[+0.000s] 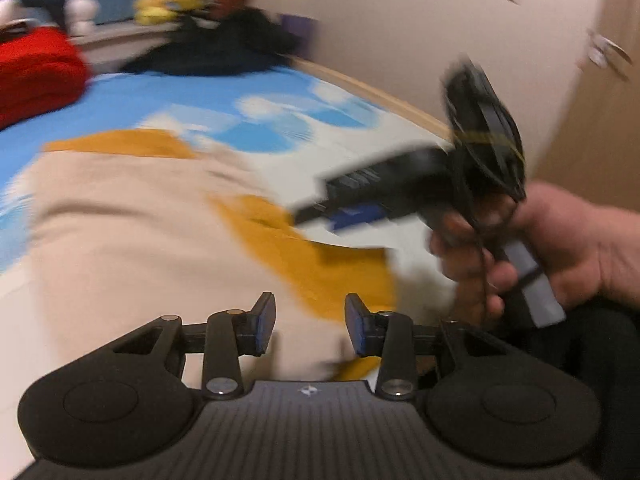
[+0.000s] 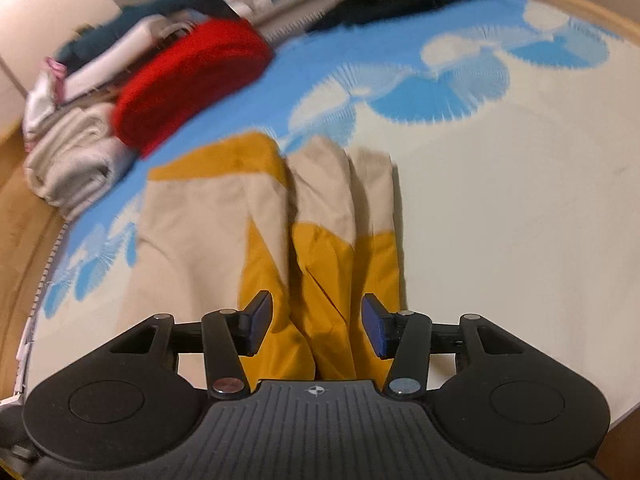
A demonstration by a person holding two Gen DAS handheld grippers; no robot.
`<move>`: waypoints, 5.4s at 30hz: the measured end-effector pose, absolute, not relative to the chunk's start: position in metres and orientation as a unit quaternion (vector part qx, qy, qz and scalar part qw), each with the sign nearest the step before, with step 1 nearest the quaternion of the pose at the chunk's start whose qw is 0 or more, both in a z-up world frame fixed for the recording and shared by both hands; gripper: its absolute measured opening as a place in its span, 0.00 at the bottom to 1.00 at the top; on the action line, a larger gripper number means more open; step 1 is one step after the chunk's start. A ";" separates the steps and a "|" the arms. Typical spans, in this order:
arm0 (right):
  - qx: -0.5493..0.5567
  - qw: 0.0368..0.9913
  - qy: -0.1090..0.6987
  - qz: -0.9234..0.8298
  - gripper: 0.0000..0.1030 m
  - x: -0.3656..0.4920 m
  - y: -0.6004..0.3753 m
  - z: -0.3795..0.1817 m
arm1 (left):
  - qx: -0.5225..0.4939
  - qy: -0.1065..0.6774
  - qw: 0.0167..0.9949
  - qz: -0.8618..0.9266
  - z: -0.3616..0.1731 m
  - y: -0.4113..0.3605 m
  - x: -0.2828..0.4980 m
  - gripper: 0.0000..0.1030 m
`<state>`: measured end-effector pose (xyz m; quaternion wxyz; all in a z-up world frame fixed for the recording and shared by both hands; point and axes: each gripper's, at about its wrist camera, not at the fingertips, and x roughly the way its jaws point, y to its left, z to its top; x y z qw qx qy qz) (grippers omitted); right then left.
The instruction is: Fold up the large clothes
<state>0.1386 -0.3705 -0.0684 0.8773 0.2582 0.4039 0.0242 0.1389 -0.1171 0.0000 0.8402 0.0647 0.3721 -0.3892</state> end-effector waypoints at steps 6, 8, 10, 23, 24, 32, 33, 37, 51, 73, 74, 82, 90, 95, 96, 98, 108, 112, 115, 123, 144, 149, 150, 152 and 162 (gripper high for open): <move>0.291 0.843 0.453 0.014 0.63 0.161 -0.352 -0.093 | 0.034 0.377 0.876 -0.300 0.013 -0.049 0.168 0.43; 0.276 0.843 0.462 0.011 0.66 0.165 -0.341 -0.096 | 0.034 0.381 0.881 -0.278 0.022 -0.037 0.169 0.43; 0.256 0.842 0.475 0.005 0.66 0.168 -0.333 -0.100 | 0.037 0.389 0.882 -0.263 0.026 -0.030 0.177 0.43; 0.201 0.931 0.295 0.076 0.04 0.093 -0.349 -0.010 | 0.016 0.444 0.874 -0.200 0.015 -0.023 0.184 0.62; 0.202 0.933 0.290 0.067 0.04 0.087 -0.358 -0.007 | 0.012 0.446 0.871 -0.203 0.014 -0.027 0.186 0.63; 0.155 0.891 0.424 0.039 0.04 0.089 -0.381 -0.060 | 0.000 0.504 0.830 -0.237 -0.013 -0.047 0.195 0.68; 0.151 0.891 0.426 0.038 0.04 0.092 -0.381 -0.063 | 0.007 0.518 0.822 -0.235 -0.020 -0.048 0.195 0.68; 0.181 0.893 0.412 0.029 0.05 0.100 -0.384 -0.064 | 0.025 0.543 0.806 -0.234 -0.039 -0.052 0.195 0.69; 0.172 0.857 0.487 -0.006 0.24 0.123 -0.383 -0.094 | -0.163 0.544 0.795 -0.214 -0.046 -0.011 0.251 0.79; 0.194 0.834 0.516 -0.032 0.47 0.154 -0.374 -0.117 | -0.270 0.554 0.770 -0.166 -0.114 -0.041 0.339 0.68; 0.191 0.835 0.515 -0.033 0.45 0.155 -0.372 -0.116 | -0.271 0.550 0.772 -0.168 -0.111 -0.041 0.339 0.56; 0.164 0.866 0.472 -0.023 0.08 0.169 -0.344 -0.101 | -0.236 0.478 0.826 -0.184 -0.056 -0.027 0.338 0.32; 0.166 0.912 0.375 0.030 0.06 0.198 -0.297 -0.072 | -0.261 0.457 0.843 -0.115 -0.038 0.059 0.357 0.46; 0.127 0.922 0.362 0.051 0.06 0.215 -0.268 -0.068 | -0.263 0.479 0.836 -0.051 -0.037 0.120 0.354 0.65; 0.122 0.918 0.375 0.051 0.06 0.217 -0.265 -0.071 | -0.257 0.499 0.826 -0.062 -0.041 0.124 0.352 0.65; 0.107 0.909 0.400 0.043 0.06 0.222 -0.260 -0.079 | -0.245 0.537 0.802 -0.092 -0.047 0.127 0.346 0.68; 0.212 0.847 0.483 0.062 0.35 0.208 -0.278 -0.102 | -0.246 0.595 0.745 -0.175 -0.072 0.113 0.304 0.81; 0.198 0.834 0.509 0.077 0.41 0.202 -0.272 -0.108 | -0.269 0.577 0.754 -0.162 -0.080 0.097 0.305 0.66; 0.201 0.841 0.498 0.072 0.33 0.203 -0.274 -0.102 | -0.276 0.562 0.763 -0.160 -0.076 0.085 0.311 0.64; 0.246 0.882 0.400 0.027 0.10 0.209 -0.292 -0.078 | -0.305 0.525 0.782 -0.142 -0.069 0.080 0.322 0.61; 0.204 0.853 0.480 0.020 0.24 0.181 -0.300 -0.093 | -0.215 0.558 0.786 -0.157 -0.055 0.078 0.285 0.65; 0.160 0.855 0.491 0.045 0.14 0.180 -0.288 -0.096 | -0.139 0.561 0.801 -0.157 -0.048 0.072 0.275 0.65; 0.153 0.856 0.491 0.043 0.14 0.180 -0.286 -0.096 | -0.138 0.561 0.801 -0.156 -0.046 0.073 0.272 0.65; 0.156 0.859 0.487 0.034 0.16 0.178 -0.287 -0.093 | -0.117 0.560 0.806 -0.152 -0.042 0.071 0.268 0.66; 0.001 0.943 0.332 0.014 0.26 0.119 -0.265 -0.019 | 0.079 0.369 0.920 -0.109 0.042 0.033 0.174 0.89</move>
